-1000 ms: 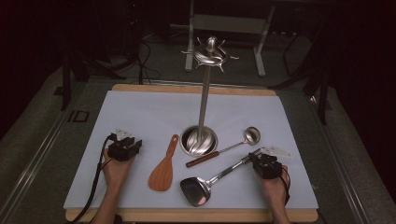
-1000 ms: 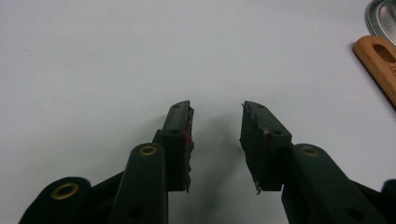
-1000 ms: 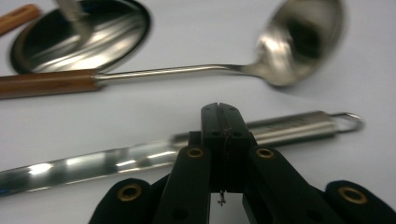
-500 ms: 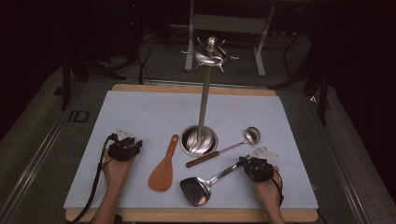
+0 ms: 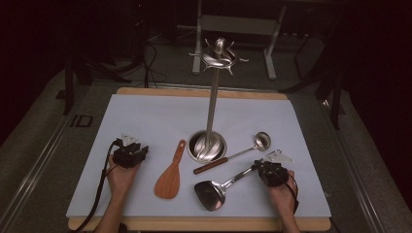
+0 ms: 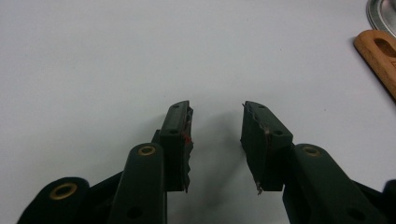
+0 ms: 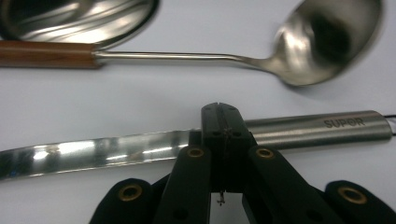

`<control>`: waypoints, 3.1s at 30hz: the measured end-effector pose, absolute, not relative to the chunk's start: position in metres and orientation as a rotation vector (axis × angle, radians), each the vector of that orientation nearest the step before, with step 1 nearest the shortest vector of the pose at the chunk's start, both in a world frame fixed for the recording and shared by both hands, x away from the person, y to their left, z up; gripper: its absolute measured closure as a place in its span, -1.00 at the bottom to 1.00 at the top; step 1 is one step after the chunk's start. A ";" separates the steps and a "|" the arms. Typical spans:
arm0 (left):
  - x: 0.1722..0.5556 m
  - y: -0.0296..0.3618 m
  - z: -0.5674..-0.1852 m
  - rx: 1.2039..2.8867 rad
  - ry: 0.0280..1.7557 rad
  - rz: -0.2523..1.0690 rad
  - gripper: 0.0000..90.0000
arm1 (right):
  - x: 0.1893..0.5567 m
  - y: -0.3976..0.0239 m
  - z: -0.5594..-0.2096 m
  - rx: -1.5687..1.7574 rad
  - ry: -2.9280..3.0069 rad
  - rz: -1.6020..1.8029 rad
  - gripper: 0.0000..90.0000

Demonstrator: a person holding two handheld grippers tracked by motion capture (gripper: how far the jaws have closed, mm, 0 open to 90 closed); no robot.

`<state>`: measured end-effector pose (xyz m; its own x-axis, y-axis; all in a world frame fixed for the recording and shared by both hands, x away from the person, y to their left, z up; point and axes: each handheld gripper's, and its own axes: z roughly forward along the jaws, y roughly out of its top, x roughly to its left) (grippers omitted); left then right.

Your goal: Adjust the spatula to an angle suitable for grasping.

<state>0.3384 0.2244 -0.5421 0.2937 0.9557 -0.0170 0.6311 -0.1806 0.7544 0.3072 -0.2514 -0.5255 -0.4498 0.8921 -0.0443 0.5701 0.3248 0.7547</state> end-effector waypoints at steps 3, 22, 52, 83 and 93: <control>0.339 0.224 -0.542 1.904 1.417 0.625 0.40 | 0.312 -0.258 -0.525 1.299 2.117 0.920 1.00; 0.339 0.224 -0.542 1.911 1.415 0.627 0.39 | 0.348 -0.299 -0.523 1.409 2.005 0.835 1.00; 0.339 0.224 -0.542 1.915 1.416 0.625 0.38 | 0.323 -0.213 -0.534 1.250 2.264 0.962 1.00; 0.339 0.223 -0.542 1.919 1.413 0.626 0.37 | 0.283 -0.249 -0.520 1.151 2.479 0.804 1.00; 0.339 0.223 -0.542 1.921 1.412 0.628 0.37 | 0.273 -0.279 -0.518 1.216 2.474 0.803 1.00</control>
